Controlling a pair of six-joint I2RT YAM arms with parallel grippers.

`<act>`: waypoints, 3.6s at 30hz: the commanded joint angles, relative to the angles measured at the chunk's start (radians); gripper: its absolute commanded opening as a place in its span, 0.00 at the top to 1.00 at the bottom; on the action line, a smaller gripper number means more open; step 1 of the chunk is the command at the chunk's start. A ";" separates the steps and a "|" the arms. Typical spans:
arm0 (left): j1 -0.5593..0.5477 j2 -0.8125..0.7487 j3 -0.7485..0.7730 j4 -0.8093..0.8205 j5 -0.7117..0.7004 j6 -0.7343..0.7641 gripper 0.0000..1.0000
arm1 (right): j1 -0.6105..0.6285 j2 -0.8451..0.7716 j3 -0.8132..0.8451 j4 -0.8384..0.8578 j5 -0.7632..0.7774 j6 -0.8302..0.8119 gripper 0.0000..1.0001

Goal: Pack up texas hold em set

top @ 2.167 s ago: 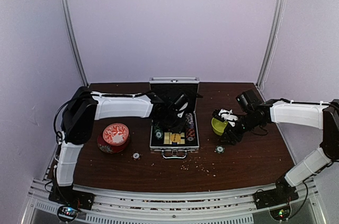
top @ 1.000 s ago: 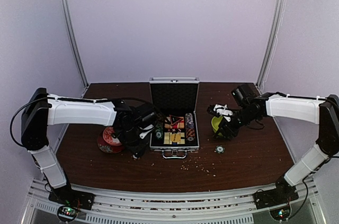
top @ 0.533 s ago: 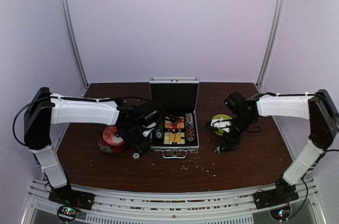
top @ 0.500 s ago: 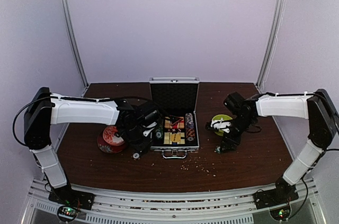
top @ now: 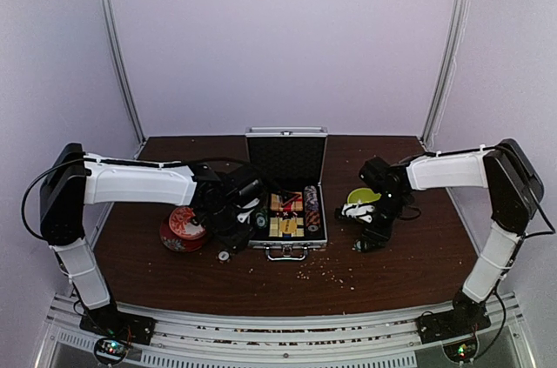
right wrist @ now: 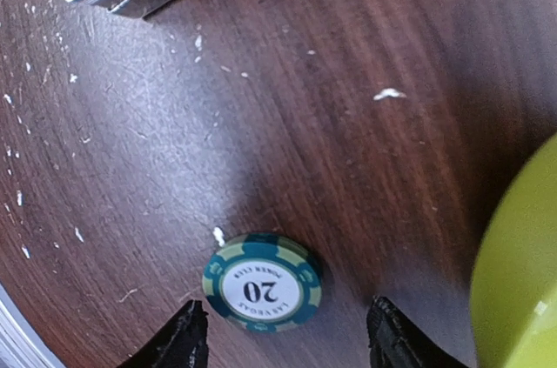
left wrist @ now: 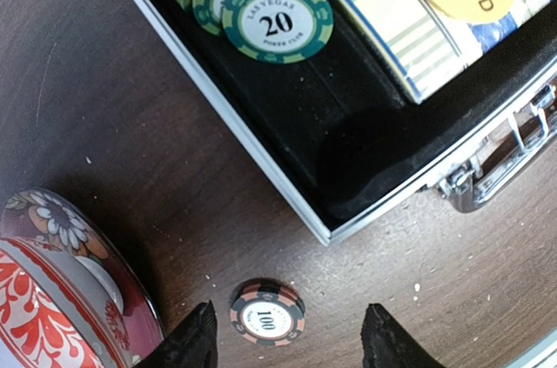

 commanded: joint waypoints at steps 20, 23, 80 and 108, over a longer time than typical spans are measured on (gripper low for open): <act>0.006 -0.025 -0.035 0.044 -0.048 -0.018 0.43 | 0.226 0.003 -0.018 0.027 0.103 0.065 0.60; 0.007 -0.032 -0.039 0.039 -0.062 -0.020 0.43 | 0.297 0.002 0.019 0.006 0.089 0.066 0.60; -0.234 0.208 0.206 0.079 0.150 0.299 0.37 | -0.121 -0.445 -0.188 0.352 -0.296 0.213 0.35; -0.256 0.295 0.226 0.057 0.132 0.322 0.45 | -0.122 -0.369 -0.177 0.332 -0.339 0.194 0.34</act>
